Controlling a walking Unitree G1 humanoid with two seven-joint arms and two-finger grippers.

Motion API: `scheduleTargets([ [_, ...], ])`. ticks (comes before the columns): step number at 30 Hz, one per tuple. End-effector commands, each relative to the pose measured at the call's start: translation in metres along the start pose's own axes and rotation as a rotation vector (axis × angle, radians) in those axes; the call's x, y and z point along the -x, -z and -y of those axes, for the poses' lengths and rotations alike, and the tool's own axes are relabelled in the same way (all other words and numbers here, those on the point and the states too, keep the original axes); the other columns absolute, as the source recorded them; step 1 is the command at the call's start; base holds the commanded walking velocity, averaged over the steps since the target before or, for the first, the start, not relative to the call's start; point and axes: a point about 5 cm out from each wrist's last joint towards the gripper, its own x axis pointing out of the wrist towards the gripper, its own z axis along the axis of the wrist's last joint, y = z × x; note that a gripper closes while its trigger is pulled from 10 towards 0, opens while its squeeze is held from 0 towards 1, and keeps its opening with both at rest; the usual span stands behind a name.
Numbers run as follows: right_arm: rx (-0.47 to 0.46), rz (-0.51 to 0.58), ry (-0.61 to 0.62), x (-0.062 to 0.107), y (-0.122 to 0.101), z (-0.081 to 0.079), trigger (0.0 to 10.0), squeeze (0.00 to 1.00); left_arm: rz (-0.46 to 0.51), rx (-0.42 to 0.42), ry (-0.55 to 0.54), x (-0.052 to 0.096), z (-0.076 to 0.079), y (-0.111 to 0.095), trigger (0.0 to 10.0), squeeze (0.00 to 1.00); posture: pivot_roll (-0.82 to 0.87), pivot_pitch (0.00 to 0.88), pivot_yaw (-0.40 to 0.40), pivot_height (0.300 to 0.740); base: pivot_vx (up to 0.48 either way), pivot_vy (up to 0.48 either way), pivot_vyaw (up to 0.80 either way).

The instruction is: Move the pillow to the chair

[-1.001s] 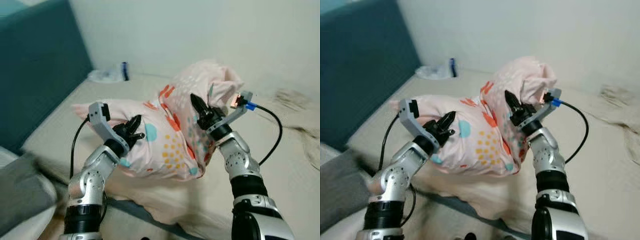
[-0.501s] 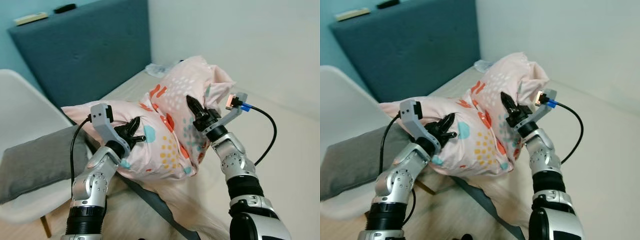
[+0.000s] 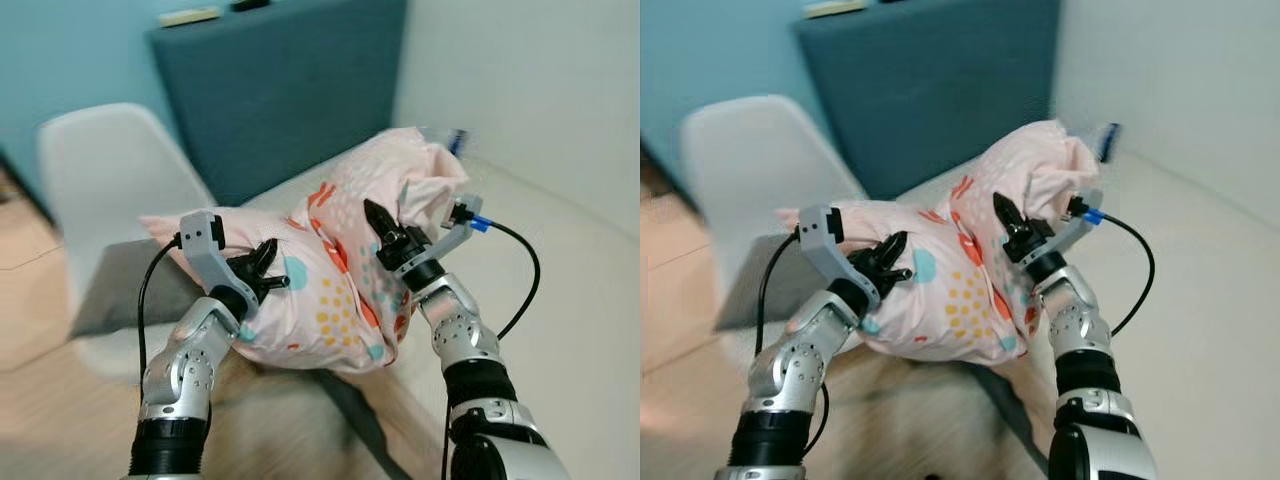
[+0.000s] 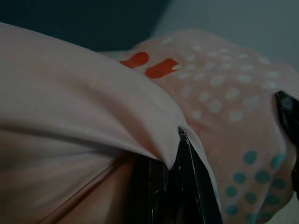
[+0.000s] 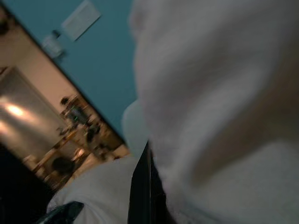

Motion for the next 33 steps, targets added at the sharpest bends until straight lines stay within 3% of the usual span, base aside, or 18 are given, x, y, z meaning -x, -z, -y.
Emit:
scheduleTargets([
  [1, 0.001, -0.002, -0.075, -0.011, 0.001, -0.014, 10.0, 0.00, 0.042, -0.003, 0.059, -0.003, 0.012, -0.007, 10.0, 0.00, 0.02, 0.098, 0.000, 0.740, 0.000, 0.000, 0.80],
  [17, -0.003, -0.019, -0.094, -0.013, 0.001, -0.015, 10.0, 0.00, 0.045, -0.008, 0.053, -0.004, 0.014, -0.003, 10.0, 0.00, 0.03, 0.088, -0.013, 0.740, 0.000, 0.000, 0.80],
  [33, -0.030, -0.056, -0.072, -0.008, 0.018, -0.014, 10.0, 0.00, 0.011, -0.040, 0.022, 0.000, 0.001, 0.004, 10.0, 0.00, 0.02, 0.077, -0.009, 0.740, 0.000, 0.000, 0.80],
])
